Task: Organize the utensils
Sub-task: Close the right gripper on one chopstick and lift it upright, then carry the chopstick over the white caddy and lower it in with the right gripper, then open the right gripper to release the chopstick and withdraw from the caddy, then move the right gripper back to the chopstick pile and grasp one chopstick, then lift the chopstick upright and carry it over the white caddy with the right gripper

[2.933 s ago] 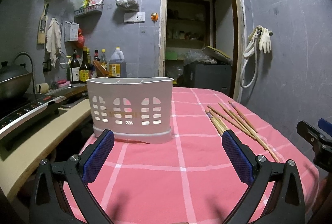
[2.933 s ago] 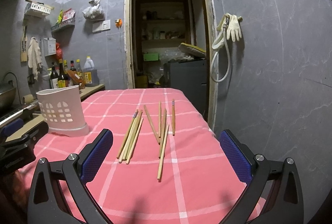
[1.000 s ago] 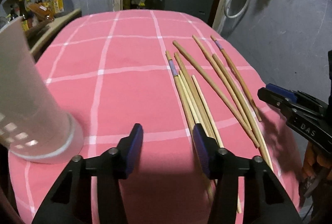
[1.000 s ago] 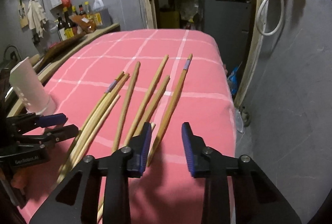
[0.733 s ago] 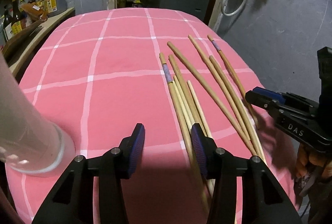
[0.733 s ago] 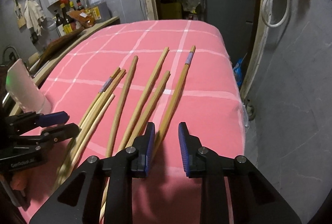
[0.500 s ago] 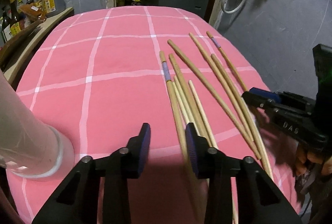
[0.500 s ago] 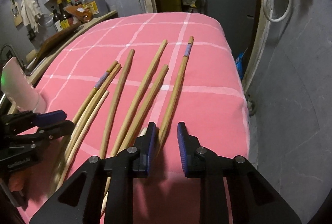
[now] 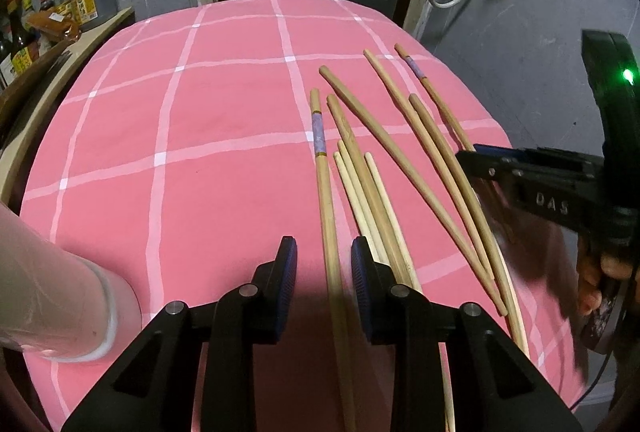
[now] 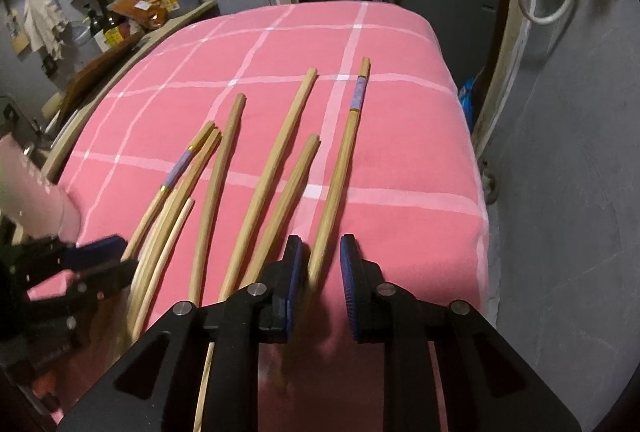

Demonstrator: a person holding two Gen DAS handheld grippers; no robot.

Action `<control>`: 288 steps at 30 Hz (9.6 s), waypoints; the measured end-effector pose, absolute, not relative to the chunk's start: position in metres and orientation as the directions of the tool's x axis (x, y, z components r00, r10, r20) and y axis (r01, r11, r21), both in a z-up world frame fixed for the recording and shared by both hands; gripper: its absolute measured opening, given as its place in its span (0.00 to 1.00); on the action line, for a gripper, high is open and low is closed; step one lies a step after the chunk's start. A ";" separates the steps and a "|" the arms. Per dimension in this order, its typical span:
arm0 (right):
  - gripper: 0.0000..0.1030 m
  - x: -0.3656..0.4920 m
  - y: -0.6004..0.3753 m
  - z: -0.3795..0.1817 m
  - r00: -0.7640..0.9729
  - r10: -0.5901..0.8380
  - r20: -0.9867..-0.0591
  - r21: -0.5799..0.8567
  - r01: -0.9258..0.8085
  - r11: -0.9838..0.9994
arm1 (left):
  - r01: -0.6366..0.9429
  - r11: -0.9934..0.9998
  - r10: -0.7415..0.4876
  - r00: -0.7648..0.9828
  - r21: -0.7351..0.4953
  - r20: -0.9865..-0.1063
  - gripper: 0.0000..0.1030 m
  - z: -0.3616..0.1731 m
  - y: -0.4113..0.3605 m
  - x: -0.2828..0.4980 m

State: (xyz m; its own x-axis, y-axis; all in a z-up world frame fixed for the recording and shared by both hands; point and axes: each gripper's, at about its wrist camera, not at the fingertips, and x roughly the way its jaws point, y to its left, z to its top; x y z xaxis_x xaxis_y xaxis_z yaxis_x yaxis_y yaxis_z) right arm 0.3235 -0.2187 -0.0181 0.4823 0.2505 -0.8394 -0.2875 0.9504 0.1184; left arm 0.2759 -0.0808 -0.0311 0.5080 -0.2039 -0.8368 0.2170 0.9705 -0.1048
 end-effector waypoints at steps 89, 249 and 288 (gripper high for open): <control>0.05 0.225 -0.005 0.042 0.710 0.693 -0.123 0.220 -0.661 0.717 | -0.177 0.952 0.132 0.974 -0.250 -0.185 0.04 0.050 0.171 0.190; 0.03 0.194 -0.069 0.093 0.730 0.672 0.128 0.419 -0.654 0.630 | 0.023 0.944 -0.050 0.996 -0.329 -0.075 0.03 0.111 0.140 0.162; 0.04 0.212 0.000 0.052 0.755 0.656 -0.006 0.258 -0.633 0.730 | -0.103 0.960 0.067 0.987 -0.259 -0.144 0.03 0.050 0.164 0.180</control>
